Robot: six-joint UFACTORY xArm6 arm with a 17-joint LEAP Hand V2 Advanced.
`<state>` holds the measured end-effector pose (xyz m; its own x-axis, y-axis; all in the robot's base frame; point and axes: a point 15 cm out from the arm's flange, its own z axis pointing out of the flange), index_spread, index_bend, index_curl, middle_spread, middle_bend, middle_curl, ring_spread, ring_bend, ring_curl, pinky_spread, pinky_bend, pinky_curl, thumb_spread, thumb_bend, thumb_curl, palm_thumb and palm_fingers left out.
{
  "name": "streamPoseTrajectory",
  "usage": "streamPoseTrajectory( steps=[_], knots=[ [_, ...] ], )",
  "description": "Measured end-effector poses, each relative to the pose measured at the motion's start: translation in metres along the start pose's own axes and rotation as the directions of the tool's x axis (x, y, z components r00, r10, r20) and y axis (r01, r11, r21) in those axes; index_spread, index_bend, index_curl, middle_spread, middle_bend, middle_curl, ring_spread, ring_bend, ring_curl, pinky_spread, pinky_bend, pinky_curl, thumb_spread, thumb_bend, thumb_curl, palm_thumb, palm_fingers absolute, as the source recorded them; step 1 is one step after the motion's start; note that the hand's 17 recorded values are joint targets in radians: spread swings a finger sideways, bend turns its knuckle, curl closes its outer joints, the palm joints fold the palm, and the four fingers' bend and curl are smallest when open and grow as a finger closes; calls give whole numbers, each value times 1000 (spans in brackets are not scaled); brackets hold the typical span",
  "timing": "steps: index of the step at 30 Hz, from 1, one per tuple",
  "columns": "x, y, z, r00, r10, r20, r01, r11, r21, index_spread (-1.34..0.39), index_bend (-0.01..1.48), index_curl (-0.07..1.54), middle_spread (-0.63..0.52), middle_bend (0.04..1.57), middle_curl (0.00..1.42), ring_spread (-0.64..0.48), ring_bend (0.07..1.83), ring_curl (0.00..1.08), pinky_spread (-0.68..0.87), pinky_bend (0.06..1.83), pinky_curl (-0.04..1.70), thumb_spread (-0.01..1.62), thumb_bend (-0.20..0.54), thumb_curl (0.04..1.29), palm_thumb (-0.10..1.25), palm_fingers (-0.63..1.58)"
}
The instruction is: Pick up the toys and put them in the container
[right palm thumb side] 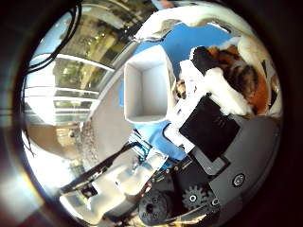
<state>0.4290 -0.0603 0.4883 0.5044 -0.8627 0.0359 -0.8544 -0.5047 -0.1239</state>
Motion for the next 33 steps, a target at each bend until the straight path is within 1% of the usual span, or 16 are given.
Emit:
streamPoseTrajectory(
  steps=[5,11,16,20,23,24,25,26,27,28,29,30,31,32,33],
  knots=[
    [-77,-17,-38,993,-115,22,113,990,81,-1157,851,108,-195,1266,1072,-148,1445,891,121,1568,842,1091,-15,753,953,869],
    [-163,-45,-45,973,-220,71,212,971,109,-1165,886,89,-192,1273,1078,-150,1451,896,119,1564,865,1091,-16,769,946,861],
    [-223,-78,-23,952,-283,114,274,957,91,-1166,913,63,-192,1274,1081,-151,1456,898,118,1557,882,1093,-16,781,937,860],
    [-235,-109,14,952,-274,137,268,961,61,-1165,931,43,-193,1275,1082,-151,1455,899,118,1553,891,1094,-17,785,931,858],
    [-235,-123,30,954,-264,139,258,964,57,-1163,944,17,-193,1277,1082,-148,1456,898,117,1535,903,1102,-38,775,868,831],
    [-233,-126,32,956,-260,138,254,965,58,-1141,973,24,-191,1257,1074,-136,1447,890,119,1500,904,1112,-43,765,832,816],
    [-230,-129,33,958,-253,134,247,967,64,-1082,1016,44,-185,1207,1047,-108,1412,861,135,1443,890,1119,-68,745,758,825],
    [-225,-130,35,960,-246,132,239,969,62,-1026,1031,49,-174,1167,1024,-81,1376,835,152,1410,878,1127,-47,735,748,823],
    [-221,-128,36,962,-239,130,233,971,55,-940,1055,70,-160,1085,982,-38,1307,800,171,1373,859,1136,-44,718,726,783],
    [-216,-127,38,965,-228,127,223,974,49,-820,1044,78,-157,945,933,-7,1246,782,193,1340,856,1142,-42,702,708,583],
    [-209,-126,40,968,-217,125,214,976,41,-768,1010,76,-154,890,915,7,1245,785,201,1345,865,1146,-38,692,707,500],
    [-202,-124,42,970,-208,124,206,978,34,-672,971,80,-140,766,864,32,1178,761,224,1323,858,1150,-36,677,697,282],
    [-195,-122,45,972,-198,125,196,980,22,-583,954,95,-121,650,806,71,1104,730,256,1244,839,1153,-35,662,688,64],
    [-190,-120,48,974,-188,126,188,982,13,-553,960,107,-112,613,782,88,1075,718,270,1217,830,1153,-33,653,688,22],
    [-186,-118,50,975,-179,131,180,984,1,-499,927,106,-95,556,729,123,996,662,294,1150,786,1153,-35,638,678,-55]
  ],
)
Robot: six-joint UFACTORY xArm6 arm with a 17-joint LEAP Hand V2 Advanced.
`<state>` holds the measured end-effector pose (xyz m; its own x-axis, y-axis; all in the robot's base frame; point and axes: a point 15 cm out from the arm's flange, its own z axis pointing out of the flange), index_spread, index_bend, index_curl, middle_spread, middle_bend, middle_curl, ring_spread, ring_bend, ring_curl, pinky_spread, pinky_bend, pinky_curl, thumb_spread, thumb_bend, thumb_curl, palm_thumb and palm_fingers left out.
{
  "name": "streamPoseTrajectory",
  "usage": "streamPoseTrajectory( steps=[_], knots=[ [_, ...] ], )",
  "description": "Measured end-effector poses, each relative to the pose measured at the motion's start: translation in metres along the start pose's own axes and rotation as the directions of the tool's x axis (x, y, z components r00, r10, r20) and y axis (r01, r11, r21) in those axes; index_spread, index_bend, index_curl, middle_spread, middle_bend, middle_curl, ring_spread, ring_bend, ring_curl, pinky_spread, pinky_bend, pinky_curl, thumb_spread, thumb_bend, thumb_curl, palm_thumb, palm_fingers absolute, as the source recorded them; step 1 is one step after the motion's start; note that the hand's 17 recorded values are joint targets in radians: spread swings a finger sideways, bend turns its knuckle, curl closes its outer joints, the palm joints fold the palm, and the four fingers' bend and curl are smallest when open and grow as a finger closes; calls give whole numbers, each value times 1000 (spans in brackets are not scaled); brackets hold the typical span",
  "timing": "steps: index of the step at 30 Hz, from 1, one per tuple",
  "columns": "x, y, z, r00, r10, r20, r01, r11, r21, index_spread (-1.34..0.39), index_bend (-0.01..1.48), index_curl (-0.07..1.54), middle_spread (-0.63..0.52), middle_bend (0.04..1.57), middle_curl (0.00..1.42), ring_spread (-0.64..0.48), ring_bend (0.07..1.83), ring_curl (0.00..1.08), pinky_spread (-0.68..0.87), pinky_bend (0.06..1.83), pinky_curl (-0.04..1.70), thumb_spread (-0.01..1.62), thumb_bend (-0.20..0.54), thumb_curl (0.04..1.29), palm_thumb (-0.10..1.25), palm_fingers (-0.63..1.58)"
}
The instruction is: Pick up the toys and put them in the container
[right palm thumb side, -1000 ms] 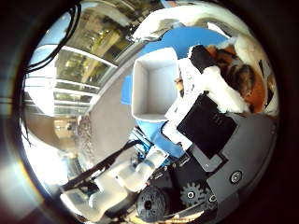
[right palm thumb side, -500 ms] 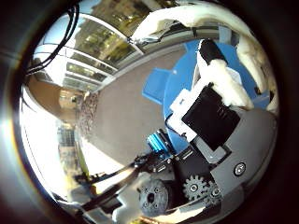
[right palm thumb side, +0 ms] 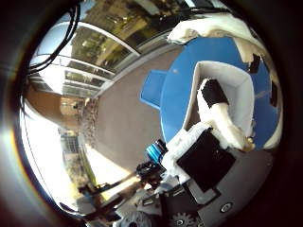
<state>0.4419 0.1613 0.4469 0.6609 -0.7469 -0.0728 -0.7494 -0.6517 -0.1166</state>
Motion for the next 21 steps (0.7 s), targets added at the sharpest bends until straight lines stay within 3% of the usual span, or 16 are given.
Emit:
streamPoseTrajectory(
  steps=[2,7,15,21],
  knots=[
    [12,12,2,1000,29,10,-29,999,-27,-422,843,101,-61,458,643,175,844,550,344,1057,698,1153,-33,612,672,-101],
    [61,53,-3,996,84,10,-83,994,-72,-336,671,116,-19,337,530,229,695,435,409,916,593,1148,-29,562,666,-33],
    [158,139,-7,985,146,-94,-160,973,-168,-295,485,160,7,271,445,232,562,357,427,696,467,1141,-27,503,681,9],
    [201,193,56,968,248,-40,-250,936,-248,-254,325,170,19,218,410,247,512,335,434,674,431,1137,-37,467,656,-2]
  ],
)
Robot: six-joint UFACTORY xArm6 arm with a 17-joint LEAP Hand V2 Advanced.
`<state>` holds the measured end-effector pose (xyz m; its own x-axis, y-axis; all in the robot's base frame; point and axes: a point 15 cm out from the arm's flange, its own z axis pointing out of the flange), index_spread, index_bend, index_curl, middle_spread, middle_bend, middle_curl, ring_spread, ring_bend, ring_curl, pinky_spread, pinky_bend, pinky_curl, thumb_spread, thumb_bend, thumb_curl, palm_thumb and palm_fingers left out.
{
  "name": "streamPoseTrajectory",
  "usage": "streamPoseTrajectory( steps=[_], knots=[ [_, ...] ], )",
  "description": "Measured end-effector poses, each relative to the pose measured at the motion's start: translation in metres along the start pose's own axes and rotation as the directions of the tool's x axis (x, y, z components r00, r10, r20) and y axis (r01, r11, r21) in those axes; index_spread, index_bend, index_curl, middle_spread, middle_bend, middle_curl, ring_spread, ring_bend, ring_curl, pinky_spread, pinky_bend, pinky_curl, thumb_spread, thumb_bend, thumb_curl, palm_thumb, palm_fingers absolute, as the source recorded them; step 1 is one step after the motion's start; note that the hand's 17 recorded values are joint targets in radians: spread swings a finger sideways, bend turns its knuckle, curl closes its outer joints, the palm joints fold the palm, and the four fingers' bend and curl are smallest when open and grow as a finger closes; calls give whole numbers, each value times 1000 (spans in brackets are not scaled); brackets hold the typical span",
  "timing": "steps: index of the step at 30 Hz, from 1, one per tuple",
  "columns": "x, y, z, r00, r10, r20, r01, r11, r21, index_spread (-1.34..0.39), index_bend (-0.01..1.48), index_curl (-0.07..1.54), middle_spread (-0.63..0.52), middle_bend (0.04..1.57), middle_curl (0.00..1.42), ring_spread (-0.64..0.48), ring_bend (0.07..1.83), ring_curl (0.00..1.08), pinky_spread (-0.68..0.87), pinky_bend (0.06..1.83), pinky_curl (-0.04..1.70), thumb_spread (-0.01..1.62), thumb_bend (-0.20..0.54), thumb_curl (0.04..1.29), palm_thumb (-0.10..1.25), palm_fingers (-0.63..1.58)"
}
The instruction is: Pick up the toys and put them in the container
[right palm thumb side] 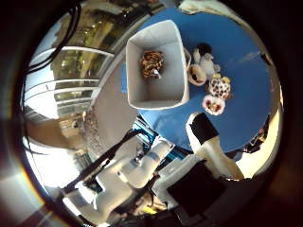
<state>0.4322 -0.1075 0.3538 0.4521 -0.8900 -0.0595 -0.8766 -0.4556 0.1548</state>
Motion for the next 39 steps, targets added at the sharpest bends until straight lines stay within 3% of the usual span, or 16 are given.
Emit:
streamPoseTrajectory(
  steps=[7,13,24,31,34,39],
  knots=[
    [44,-16,88,996,89,18,-89,996,-6,-173,184,191,97,183,383,280,480,316,458,675,394,1132,-42,405,568,91],
    [64,-40,150,982,187,29,-186,982,-21,-93,155,205,132,180,362,297,492,317,480,712,382,1126,-37,373,532,125],
    [44,-77,184,967,254,18,-253,966,-43,31,139,201,137,205,365,310,584,333,498,754,358,1103,-43,331,447,223],
    [41,-75,193,967,244,-77,-252,961,-115,-12,134,160,-16,411,447,229,833,400,492,965,399,1082,-34,317,426,707],
    [35,-71,195,968,238,-81,-247,958,-147,-130,222,177,-65,582,524,189,937,445,453,1027,439,1081,-30,319,428,1040],
    [25,-57,196,971,231,-62,-239,948,-212,-301,417,261,-90,788,645,113,1087,535,401,1074,517,1084,-8,343,503,1209]
  ],
)
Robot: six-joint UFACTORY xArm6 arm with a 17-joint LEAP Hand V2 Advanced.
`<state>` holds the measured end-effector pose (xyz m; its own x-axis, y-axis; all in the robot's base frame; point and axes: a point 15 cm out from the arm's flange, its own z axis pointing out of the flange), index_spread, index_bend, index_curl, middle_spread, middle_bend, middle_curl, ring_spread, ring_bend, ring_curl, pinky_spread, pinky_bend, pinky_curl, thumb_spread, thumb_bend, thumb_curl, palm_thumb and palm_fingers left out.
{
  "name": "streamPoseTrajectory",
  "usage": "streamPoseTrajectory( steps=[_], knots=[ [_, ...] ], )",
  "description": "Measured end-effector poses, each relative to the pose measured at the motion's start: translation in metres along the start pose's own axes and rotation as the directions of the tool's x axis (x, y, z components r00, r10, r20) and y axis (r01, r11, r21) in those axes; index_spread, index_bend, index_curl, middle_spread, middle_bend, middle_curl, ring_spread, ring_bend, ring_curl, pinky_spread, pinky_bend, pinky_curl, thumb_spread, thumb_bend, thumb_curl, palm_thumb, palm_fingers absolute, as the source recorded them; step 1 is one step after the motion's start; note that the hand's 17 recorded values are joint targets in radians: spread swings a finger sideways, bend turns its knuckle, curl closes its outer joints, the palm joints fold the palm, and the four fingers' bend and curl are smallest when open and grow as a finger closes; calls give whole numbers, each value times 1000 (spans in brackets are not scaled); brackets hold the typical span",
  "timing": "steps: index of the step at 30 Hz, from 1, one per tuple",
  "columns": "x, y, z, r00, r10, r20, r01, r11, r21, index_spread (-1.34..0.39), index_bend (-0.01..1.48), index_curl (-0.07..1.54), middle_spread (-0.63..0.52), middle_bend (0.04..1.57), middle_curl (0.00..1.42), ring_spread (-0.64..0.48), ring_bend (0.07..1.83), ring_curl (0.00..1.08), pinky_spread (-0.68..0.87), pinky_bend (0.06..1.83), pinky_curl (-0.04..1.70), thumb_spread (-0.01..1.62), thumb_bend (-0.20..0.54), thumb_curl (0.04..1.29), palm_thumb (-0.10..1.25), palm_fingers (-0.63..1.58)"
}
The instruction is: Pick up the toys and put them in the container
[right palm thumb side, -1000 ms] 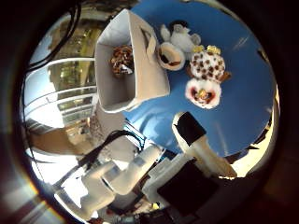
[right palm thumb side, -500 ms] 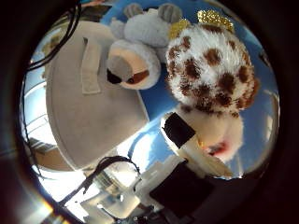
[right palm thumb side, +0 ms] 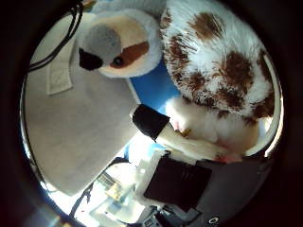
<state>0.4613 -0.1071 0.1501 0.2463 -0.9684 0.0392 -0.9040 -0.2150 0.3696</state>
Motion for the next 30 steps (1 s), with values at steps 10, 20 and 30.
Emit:
streamPoseTrajectory(
  steps=[10,20,30],
  knots=[
    [8,25,2,998,30,58,-27,998,-53,-531,684,405,-146,1090,855,-19,1334,675,299,1288,698,1058,94,526,919,1033],
    [17,66,-28,993,35,110,-28,998,-60,-654,812,602,-167,1210,960,-71,1451,749,224,1437,830,1063,53,658,976,900],
    [9,106,-107,983,-14,185,7,999,36,-716,823,833,-171,1301,1003,-88,1523,780,182,1522,894,1082,3,747,985,808]
  ],
)
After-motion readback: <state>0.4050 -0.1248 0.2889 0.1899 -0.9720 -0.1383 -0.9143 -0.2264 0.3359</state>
